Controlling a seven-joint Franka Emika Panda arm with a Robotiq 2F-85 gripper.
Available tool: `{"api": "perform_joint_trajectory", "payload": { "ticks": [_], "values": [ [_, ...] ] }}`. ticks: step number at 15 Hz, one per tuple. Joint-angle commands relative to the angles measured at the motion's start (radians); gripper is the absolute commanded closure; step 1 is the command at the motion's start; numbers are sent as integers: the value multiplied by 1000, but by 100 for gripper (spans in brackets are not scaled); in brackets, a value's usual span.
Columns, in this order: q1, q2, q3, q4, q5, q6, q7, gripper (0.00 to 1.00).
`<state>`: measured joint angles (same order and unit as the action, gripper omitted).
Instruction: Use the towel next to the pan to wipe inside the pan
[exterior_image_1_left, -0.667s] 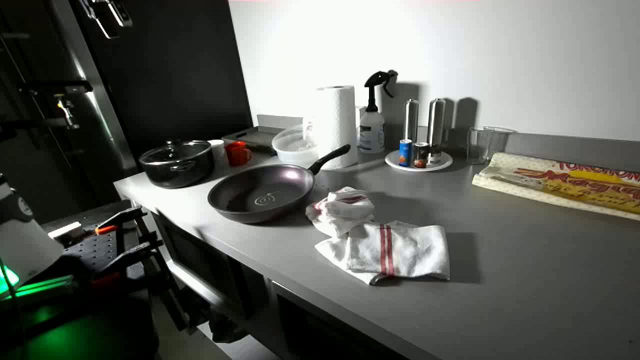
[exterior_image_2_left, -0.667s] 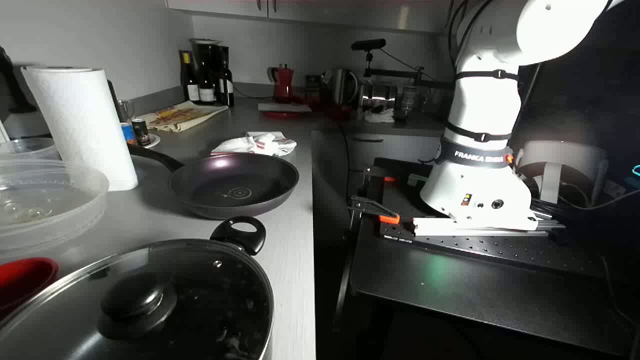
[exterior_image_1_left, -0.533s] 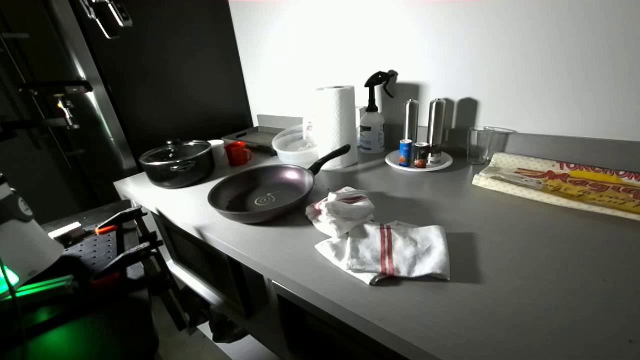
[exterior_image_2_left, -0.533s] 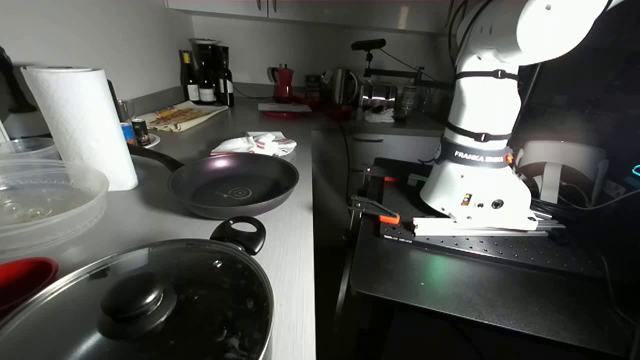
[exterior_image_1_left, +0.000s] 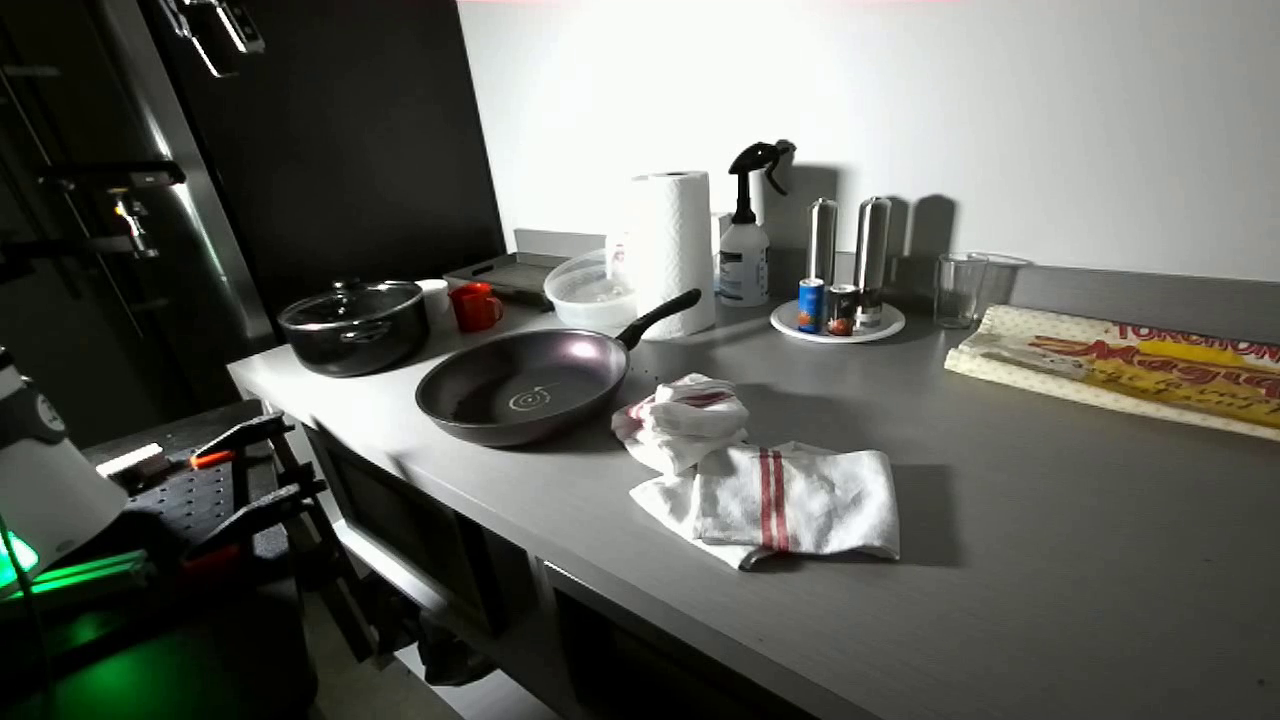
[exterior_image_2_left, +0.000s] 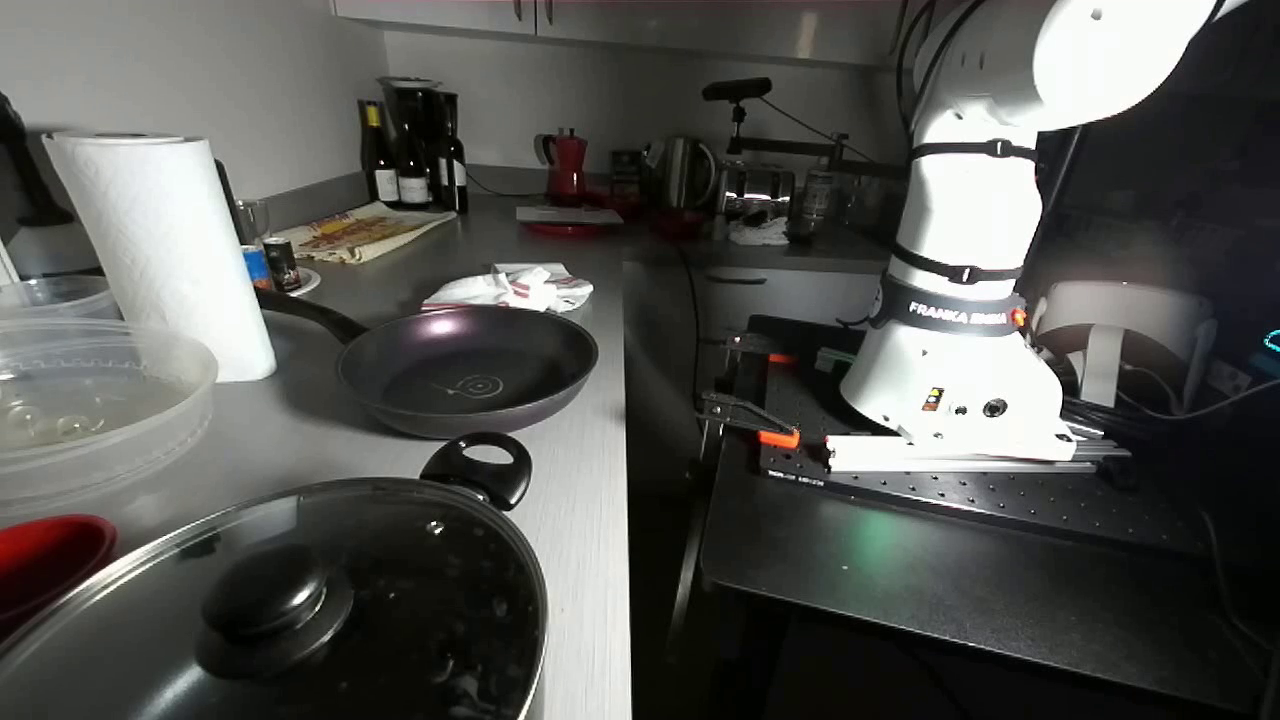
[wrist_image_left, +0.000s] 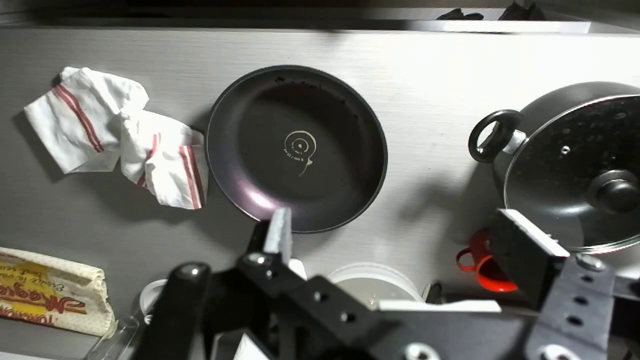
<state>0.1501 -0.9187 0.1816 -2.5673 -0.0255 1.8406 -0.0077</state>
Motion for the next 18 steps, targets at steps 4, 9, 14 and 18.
{"api": "perform_joint_trajectory", "payload": {
  "ticks": [4, 9, 14, 18],
  "values": [
    [8, 2, -5, 3, -6, -3, 6, 0],
    [-23, 93, -25, 36, -14, 19, 8, 0],
    [-77, 262, -72, 91, -11, 108, 19, 0],
    [-124, 444, -120, 177, 0, 174, 28, 0]
  ]
}}
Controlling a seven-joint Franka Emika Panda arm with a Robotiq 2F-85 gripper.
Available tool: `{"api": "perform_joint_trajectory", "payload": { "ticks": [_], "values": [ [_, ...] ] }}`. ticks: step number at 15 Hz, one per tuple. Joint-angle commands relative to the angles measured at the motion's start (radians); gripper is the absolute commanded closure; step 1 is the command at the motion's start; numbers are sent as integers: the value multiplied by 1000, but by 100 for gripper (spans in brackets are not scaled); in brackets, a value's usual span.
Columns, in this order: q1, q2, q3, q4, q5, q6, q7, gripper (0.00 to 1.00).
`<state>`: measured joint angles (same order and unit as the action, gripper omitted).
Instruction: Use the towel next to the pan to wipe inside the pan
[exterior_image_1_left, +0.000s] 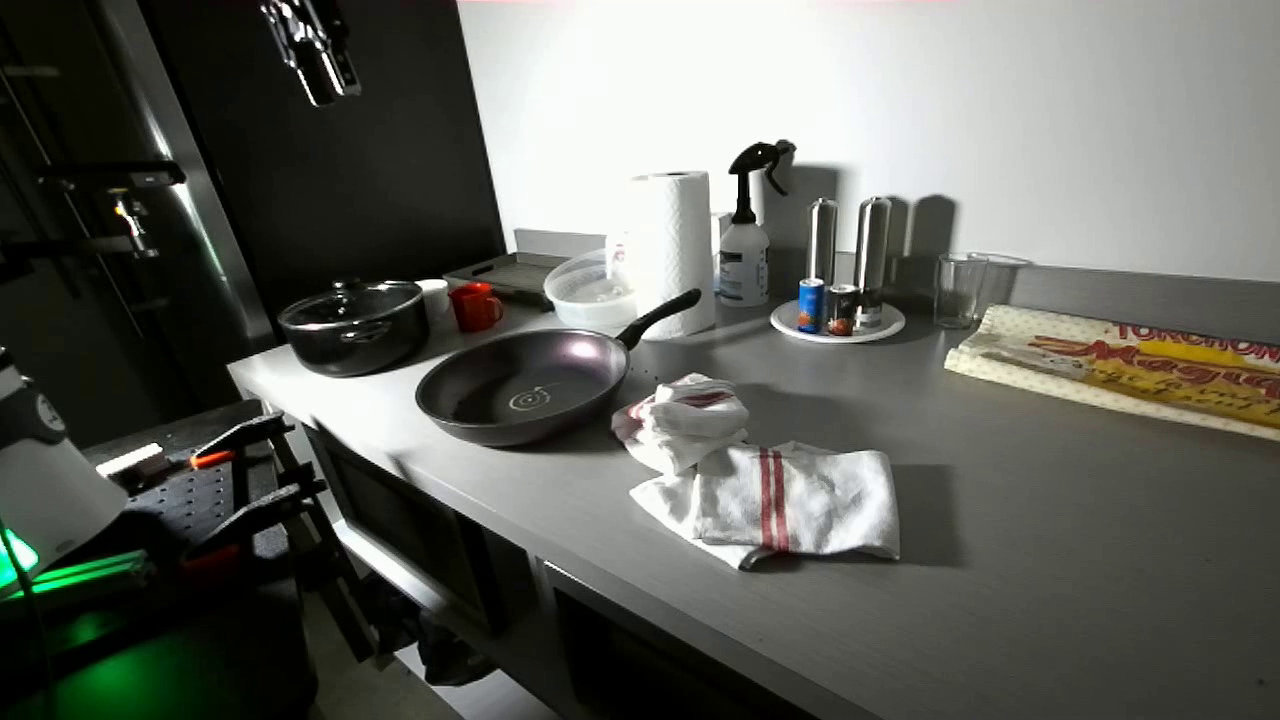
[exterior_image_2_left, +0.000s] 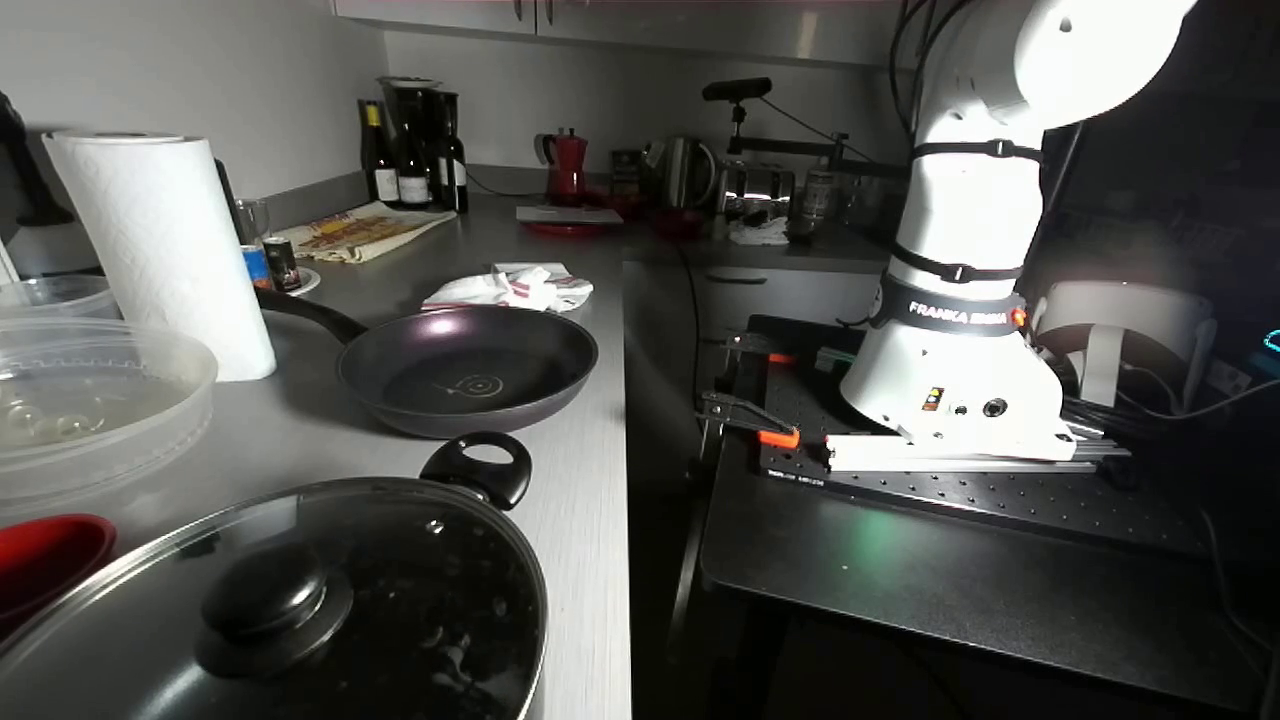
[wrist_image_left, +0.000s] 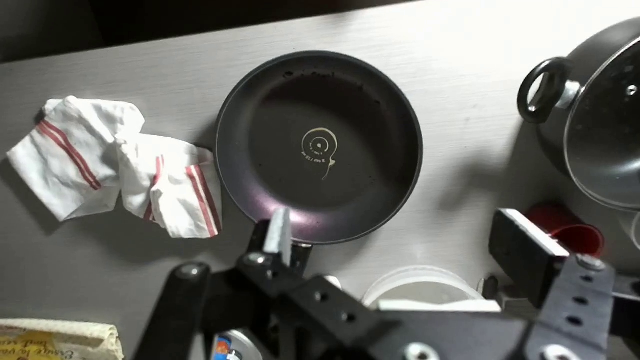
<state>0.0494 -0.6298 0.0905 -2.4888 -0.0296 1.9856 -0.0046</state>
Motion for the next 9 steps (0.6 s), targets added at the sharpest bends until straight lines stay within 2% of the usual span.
{"api": "perform_joint_trajectory", "payload": {
  "ticks": [1, 9],
  "values": [
    [-32, 205, -48, 128, 14, 35, 20, 0],
    [-101, 539, -175, 357, 97, 60, -17, 0]
  ]
}}
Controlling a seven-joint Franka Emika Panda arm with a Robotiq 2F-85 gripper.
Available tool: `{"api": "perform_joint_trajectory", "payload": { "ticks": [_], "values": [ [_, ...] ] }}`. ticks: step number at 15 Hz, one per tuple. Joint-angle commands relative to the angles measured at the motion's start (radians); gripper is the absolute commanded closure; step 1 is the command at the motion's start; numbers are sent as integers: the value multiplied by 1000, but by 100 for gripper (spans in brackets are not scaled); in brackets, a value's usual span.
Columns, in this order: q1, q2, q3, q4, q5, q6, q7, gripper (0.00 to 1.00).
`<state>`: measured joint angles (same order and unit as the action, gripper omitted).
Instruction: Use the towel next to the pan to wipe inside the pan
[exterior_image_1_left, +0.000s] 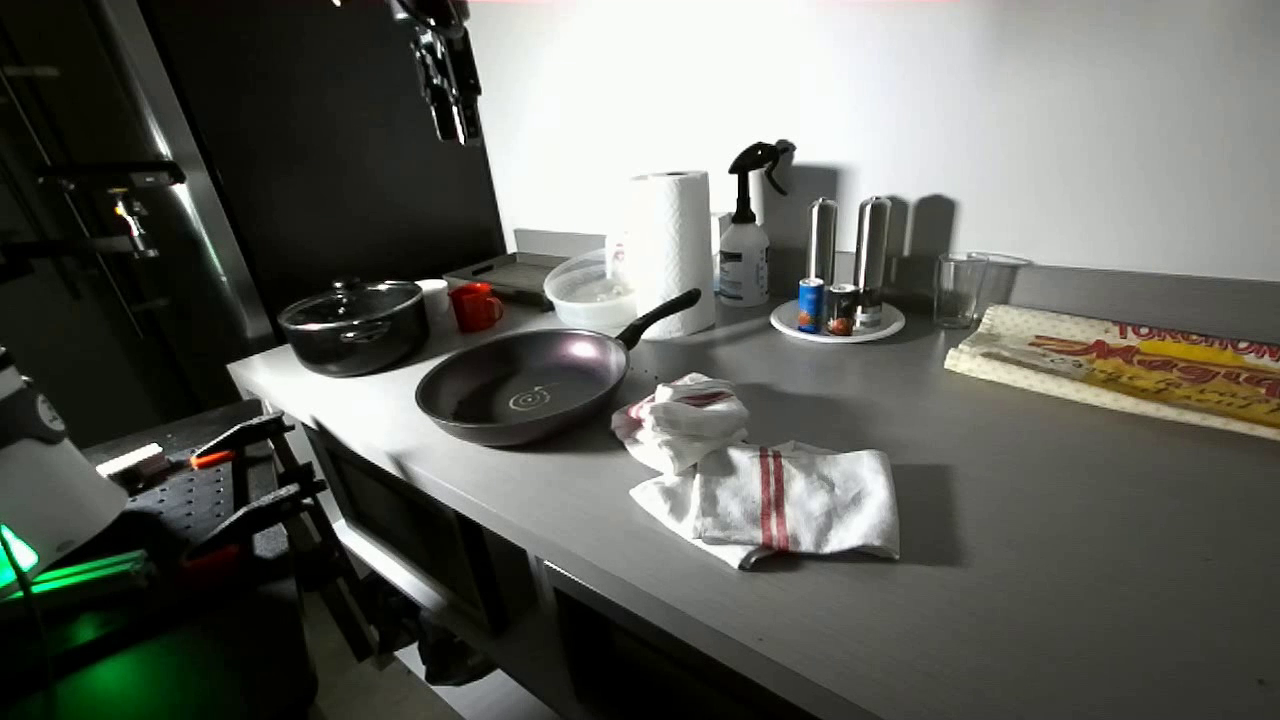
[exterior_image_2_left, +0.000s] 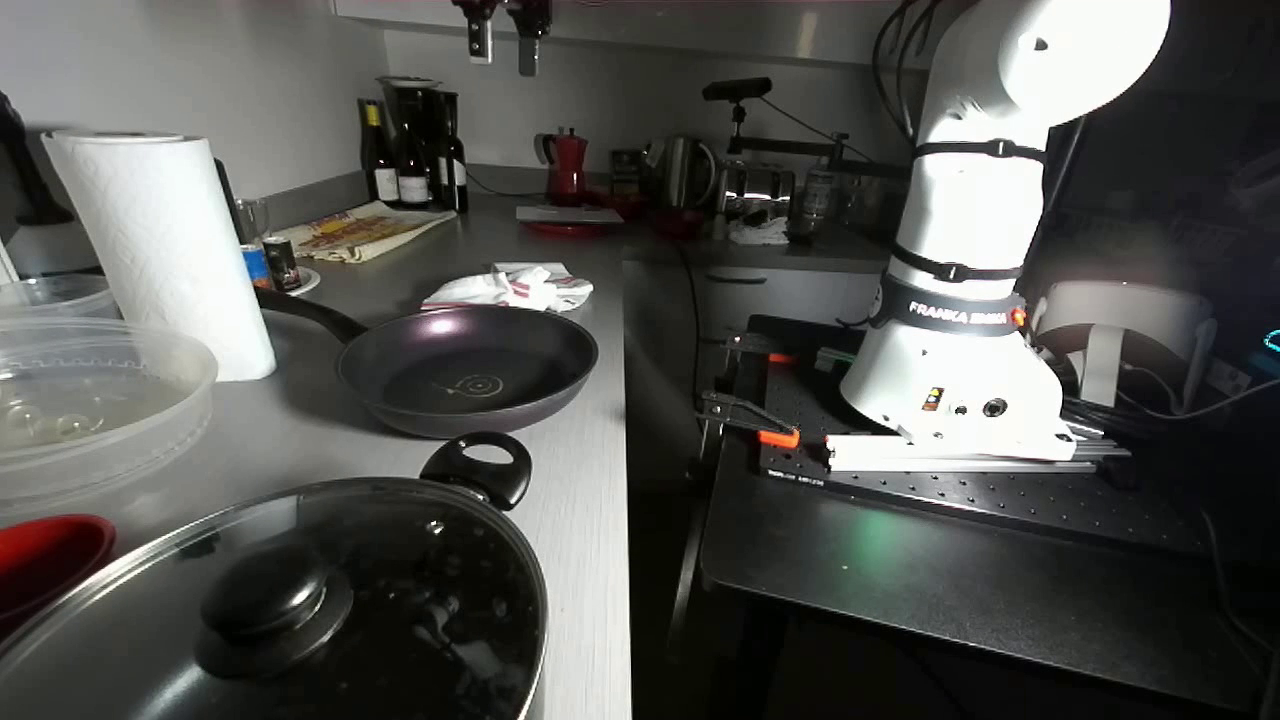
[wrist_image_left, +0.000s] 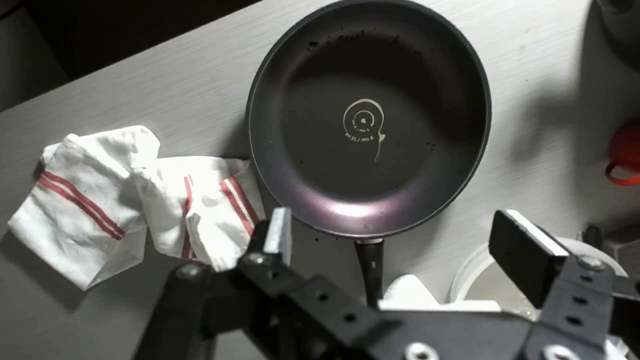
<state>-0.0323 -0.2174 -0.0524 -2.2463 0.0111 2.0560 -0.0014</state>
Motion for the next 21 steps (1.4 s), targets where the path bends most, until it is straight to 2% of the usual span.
{"api": "perform_joint_trajectory", "payload": {
  "ticks": [1, 8, 16, 21],
  "values": [
    [-30, 164, -44, 143, 70, -8, -20, 0],
    [-120, 433, -96, 379, 127, -9, -46, 0],
    [-209, 745, -78, 649, 163, -3, -68, 0],
    [-238, 905, -63, 755, 160, 34, -49, 0]
  ]
}}
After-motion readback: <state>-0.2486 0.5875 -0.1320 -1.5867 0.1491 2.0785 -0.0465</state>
